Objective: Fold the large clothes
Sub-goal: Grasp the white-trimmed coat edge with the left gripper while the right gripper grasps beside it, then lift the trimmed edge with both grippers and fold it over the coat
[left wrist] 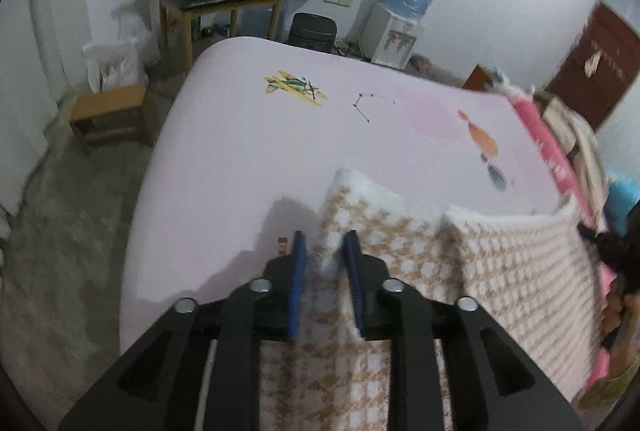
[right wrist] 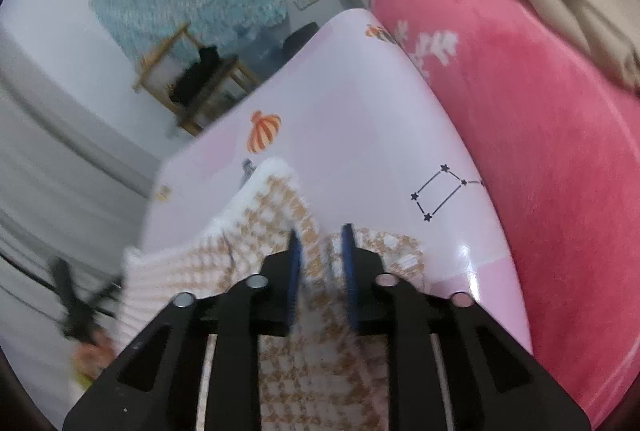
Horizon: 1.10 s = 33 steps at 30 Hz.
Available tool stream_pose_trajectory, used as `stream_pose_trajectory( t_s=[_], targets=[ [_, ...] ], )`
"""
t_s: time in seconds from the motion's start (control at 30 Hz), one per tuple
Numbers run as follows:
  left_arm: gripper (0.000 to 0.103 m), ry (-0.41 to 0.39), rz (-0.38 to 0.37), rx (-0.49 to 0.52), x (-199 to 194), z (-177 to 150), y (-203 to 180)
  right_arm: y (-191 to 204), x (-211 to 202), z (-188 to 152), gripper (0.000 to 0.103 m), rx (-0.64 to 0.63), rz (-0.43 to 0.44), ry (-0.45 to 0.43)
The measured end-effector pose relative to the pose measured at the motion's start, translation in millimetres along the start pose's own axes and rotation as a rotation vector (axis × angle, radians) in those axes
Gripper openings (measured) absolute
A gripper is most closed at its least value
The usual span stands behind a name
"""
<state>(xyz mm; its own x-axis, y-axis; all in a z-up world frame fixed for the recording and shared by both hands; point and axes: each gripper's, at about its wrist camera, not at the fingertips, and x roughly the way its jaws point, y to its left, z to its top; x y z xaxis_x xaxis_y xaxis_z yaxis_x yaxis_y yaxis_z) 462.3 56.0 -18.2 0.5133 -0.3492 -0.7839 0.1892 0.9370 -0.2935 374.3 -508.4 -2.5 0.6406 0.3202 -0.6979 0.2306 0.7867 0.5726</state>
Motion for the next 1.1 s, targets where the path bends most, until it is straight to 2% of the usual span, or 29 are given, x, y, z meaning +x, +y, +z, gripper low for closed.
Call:
stream_pose_trajectory(
  t_s=[0.03, 0.07, 0.1, 0.17, 0.23, 0.33, 0.43, 0.47, 0.53, 0.63, 0.67, 0.73, 0.8, 0.83, 0.9, 0.97, 1.1],
  targets=[
    [0.034, -0.004, -0.015, -0.023, -3, -1, 4, -5, -5, 1, 0.03, 0.032, 0.03, -0.006],
    [0.037, -0.014, -0.029, -0.057, -7, 1, 10, -5, -9, 0, 0.042, 0.04, 0.024, -0.016],
    [0.041, -0.03, -0.041, -0.085, -11, 2, 16, -6, -14, 0, 0.049, 0.039, 0.003, -0.035],
    [0.041, -0.072, -0.026, -0.115, -23, 6, 21, -4, -30, -1, 0.052, 0.034, -0.046, -0.093],
    [0.041, -0.121, -0.048, -0.103, -37, 8, 17, 3, -40, 0, 0.052, 0.031, -0.063, -0.124],
    [0.041, -0.13, -0.105, -0.034, -42, 9, -4, 37, -34, -2, 0.052, -0.08, -0.079, -0.117],
    [0.041, -0.039, -0.112, 0.031, -20, 8, -28, 82, 4, -8, 0.052, -0.22, -0.089, -0.035],
    [0.041, 0.024, -0.099, 0.052, -3, 7, -38, 94, 18, -9, 0.052, -0.253, -0.087, -0.006],
    [0.041, 0.087, -0.063, 0.054, 19, 5, -44, 108, 44, -15, 0.051, -0.299, -0.082, 0.076],
    [0.042, 0.083, -0.068, -0.008, 29, 6, -36, 106, 72, -18, 0.044, -0.315, -0.161, 0.138],
    [0.042, 0.07, -0.07, -0.053, 24, 8, -29, 103, 71, -16, 0.037, -0.303, -0.17, 0.134],
    [0.042, 0.039, -0.077, -0.089, 12, 9, -20, 96, 57, -10, 0.034, -0.259, -0.206, 0.096],
    [0.042, -0.002, -0.024, -0.078, -5, 7, -18, 95, 39, -7, 0.041, -0.249, -0.297, 0.036],
    [0.042, -0.027, 0.001, -0.053, -17, 6, -21, 97, 29, -9, 0.043, -0.256, -0.307, 0.012],
    [0.042, -0.051, -0.029, -0.016, -37, -2, -28, 104, 12, -18, 0.052, -0.276, -0.319, -0.014],
    [0.042, -0.055, -0.071, 0.04, -56, -17, -38, 115, -7, -39, 0.053, -0.33, -0.301, -0.024],
    [0.044, -0.015, -0.16, 0.158, -84, -73, -61, 125, -39, -91, 0.055, -0.399, -0.257, -0.002]
  ],
)
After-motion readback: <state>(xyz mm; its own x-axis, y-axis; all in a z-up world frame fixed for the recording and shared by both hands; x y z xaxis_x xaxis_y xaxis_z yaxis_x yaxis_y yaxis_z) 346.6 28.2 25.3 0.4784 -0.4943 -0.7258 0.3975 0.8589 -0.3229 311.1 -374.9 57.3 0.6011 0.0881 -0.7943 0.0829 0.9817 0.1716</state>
